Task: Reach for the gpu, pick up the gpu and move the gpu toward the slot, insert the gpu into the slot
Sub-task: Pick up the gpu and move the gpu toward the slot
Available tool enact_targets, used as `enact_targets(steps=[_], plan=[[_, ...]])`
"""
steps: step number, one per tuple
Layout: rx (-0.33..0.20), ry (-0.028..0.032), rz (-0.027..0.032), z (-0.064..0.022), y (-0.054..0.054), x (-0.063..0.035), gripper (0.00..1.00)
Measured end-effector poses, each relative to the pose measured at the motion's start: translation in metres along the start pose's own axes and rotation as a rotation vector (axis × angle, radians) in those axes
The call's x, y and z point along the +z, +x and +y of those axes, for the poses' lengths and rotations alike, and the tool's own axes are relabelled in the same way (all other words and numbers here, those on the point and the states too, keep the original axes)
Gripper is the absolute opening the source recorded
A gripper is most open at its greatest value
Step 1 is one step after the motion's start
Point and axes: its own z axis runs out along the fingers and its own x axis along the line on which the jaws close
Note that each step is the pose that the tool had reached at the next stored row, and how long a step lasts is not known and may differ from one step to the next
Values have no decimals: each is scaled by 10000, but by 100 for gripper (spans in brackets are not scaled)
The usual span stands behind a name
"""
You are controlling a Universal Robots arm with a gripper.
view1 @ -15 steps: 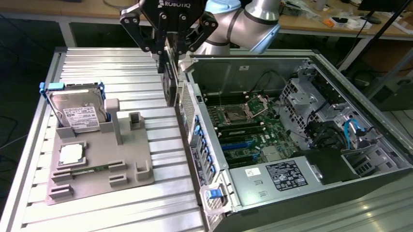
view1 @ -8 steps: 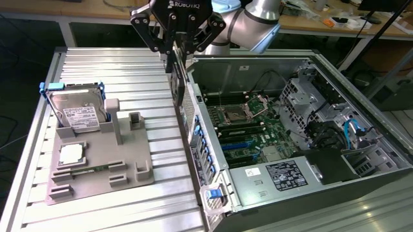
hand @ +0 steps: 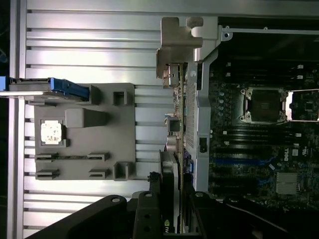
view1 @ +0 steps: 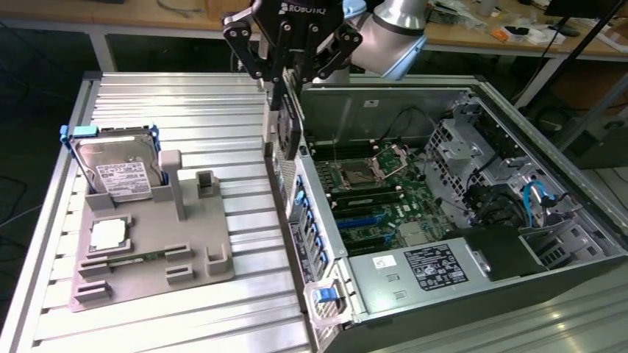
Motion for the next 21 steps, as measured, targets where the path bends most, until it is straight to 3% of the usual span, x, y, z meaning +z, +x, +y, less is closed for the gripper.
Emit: enact_targets(steps=[12,21], plan=[[1,-1,0,-9,-288,7,27],[1,-1,0,-21,-698,20,27]])
